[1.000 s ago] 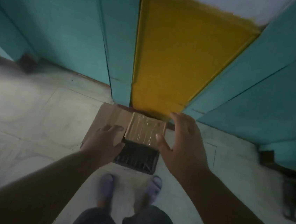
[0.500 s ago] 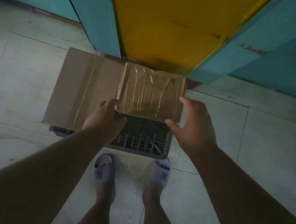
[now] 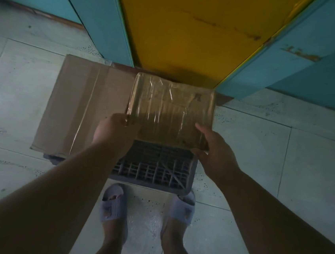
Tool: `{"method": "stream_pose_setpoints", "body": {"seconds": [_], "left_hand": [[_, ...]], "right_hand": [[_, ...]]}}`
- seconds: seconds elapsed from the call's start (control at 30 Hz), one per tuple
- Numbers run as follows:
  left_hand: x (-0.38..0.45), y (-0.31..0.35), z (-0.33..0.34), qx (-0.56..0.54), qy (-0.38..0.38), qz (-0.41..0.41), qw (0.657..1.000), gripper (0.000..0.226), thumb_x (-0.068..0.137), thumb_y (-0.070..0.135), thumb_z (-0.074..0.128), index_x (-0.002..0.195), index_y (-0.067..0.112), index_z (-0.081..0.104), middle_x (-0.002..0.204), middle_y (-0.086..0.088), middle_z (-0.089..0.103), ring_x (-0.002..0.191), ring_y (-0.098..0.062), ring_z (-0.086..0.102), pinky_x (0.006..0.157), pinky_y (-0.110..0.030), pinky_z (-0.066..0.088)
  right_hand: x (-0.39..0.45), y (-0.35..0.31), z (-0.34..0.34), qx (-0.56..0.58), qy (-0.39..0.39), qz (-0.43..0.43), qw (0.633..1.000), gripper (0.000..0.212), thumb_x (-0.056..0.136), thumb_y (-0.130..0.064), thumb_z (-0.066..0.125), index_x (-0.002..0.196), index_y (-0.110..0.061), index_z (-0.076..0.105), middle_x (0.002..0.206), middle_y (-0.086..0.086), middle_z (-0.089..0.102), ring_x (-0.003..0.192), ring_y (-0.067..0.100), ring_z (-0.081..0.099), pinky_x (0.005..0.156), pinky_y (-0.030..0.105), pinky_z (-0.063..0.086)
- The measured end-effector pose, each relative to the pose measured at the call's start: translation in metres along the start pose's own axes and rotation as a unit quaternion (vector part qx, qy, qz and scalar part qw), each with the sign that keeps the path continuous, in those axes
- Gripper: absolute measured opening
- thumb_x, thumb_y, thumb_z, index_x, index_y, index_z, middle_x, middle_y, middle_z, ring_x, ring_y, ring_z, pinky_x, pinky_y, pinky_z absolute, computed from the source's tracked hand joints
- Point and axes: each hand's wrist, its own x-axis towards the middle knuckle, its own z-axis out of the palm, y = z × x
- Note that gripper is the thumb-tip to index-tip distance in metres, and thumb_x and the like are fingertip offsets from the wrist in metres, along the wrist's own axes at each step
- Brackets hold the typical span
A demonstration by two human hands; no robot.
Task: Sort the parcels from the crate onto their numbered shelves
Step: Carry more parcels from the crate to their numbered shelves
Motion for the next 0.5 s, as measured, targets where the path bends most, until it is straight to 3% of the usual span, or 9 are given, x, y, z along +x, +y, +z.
{"method": "stream_pose_setpoints", "body": {"seconds": [0.07,0.13,0.27,0.33,0.4,0.5], "left_hand": [[-0.001,0.002,-0.001,-0.053,0.011,-0.013,0.998,0.014,0.093,0.027,0.058,0.094,0.022,0.071,0.086,-0.004,0.071,0.082,-0.028,0.067,0.076,-0.047,0.059],[-0.006,0.001,0.004,-0.097,0.024,-0.015,0.995,0.008,0.093,0.025,0.062,0.085,0.026,0.062,0.086,-0.001,0.067,0.086,-0.029,0.068,0.081,-0.053,0.059],[-0.023,-0.004,0.013,-0.096,-0.007,0.008,0.995,0.027,0.084,0.025,0.072,0.102,0.031,0.052,0.096,0.005,0.065,0.079,-0.016,0.067,0.062,-0.033,0.059],[-0.040,-0.003,0.009,-0.108,-0.008,0.011,0.994,0.031,0.082,0.025,0.074,0.107,0.026,0.056,0.097,0.007,0.067,0.079,-0.013,0.067,0.055,-0.022,0.053],[-0.066,0.005,-0.006,-0.133,-0.001,0.021,0.991,0.035,0.082,0.022,0.075,0.111,0.027,0.057,0.098,0.010,0.067,0.084,-0.009,0.066,0.061,-0.021,0.053],[-0.116,0.030,-0.044,-0.184,0.006,0.055,0.981,0.049,0.083,0.013,0.076,0.117,0.034,0.049,0.107,0.016,0.061,0.094,-0.004,0.062,0.074,-0.029,0.057]], "right_hand": [[-0.001,0.007,0.002,0.014,0.004,0.006,1.000,0.070,0.093,-0.017,0.069,0.151,-0.036,0.035,0.147,0.004,0.050,0.127,0.021,0.056,0.099,0.024,0.040],[-0.004,0.013,0.004,0.047,0.007,0.024,0.999,0.070,0.094,-0.017,0.068,0.151,-0.039,0.035,0.149,0.004,0.050,0.128,0.021,0.056,0.101,0.025,0.042],[-0.012,0.006,-0.004,0.059,0.020,0.040,0.997,0.066,0.095,-0.012,0.066,0.150,-0.035,0.038,0.147,0.004,0.053,0.128,0.024,0.057,0.105,0.036,0.046],[-0.024,-0.007,-0.015,0.044,0.032,0.039,0.998,0.057,0.097,-0.014,0.063,0.147,-0.031,0.043,0.142,0.003,0.058,0.119,0.022,0.061,0.095,0.032,0.048],[-0.046,-0.026,-0.034,0.034,0.040,0.049,0.997,0.046,0.099,-0.023,0.060,0.143,-0.026,0.047,0.134,0.001,0.062,0.103,0.015,0.060,0.083,0.027,0.046],[-0.091,-0.061,-0.071,0.031,0.055,0.055,0.997,0.043,0.098,-0.033,0.061,0.138,-0.024,0.050,0.125,-0.002,0.064,0.097,0.010,0.055,0.076,0.026,0.044]]}}
